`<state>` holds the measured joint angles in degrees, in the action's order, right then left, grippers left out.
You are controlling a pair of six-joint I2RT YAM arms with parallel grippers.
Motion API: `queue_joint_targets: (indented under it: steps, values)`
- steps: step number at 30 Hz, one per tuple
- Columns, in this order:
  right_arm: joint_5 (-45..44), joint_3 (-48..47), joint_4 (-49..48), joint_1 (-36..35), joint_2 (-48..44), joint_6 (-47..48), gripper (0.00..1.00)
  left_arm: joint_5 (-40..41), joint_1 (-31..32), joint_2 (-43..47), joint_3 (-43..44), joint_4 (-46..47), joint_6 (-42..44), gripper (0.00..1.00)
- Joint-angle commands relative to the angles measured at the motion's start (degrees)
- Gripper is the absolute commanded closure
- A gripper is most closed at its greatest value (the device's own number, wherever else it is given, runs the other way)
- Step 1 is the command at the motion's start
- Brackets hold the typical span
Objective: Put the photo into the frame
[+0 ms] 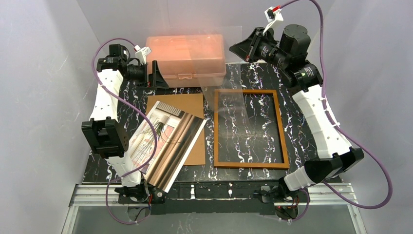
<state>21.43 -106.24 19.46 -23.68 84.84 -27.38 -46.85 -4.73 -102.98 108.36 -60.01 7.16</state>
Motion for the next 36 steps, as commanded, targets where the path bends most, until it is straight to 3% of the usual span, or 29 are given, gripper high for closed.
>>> queue_joint_targets:
  steps: [1,17,22,26,29,36]
  values:
    - [5.01,-0.53,-5.92,0.25,-2.20,-5.48,0.94,-7.81,0.51,3.33,-0.74,-0.29,0.82,0.02]
    - [15.10,10.90,-34.23,2.42,-2.49,-31.21,0.95,-26.49,-0.78,13.24,-12.83,4.10,9.04,0.02]
    - [15.67,13.73,-39.86,3.04,-2.04,-35.52,0.95,-33.13,-0.89,14.30,-13.95,4.15,9.45,0.06]
    - [16.31,12.36,-39.94,3.29,-1.38,-36.98,0.96,-29.72,-0.89,14.27,-14.32,4.11,10.91,0.08]
    - [16.27,9.60,-36.73,3.34,-1.41,-35.33,0.96,-26.57,-1.09,15.48,-15.22,4.88,12.29,0.03]
    - [16.70,8.75,-36.42,3.34,-2.62,-36.65,0.97,-20.34,-1.87,20.86,-22.77,18.97,6.67,0.01]
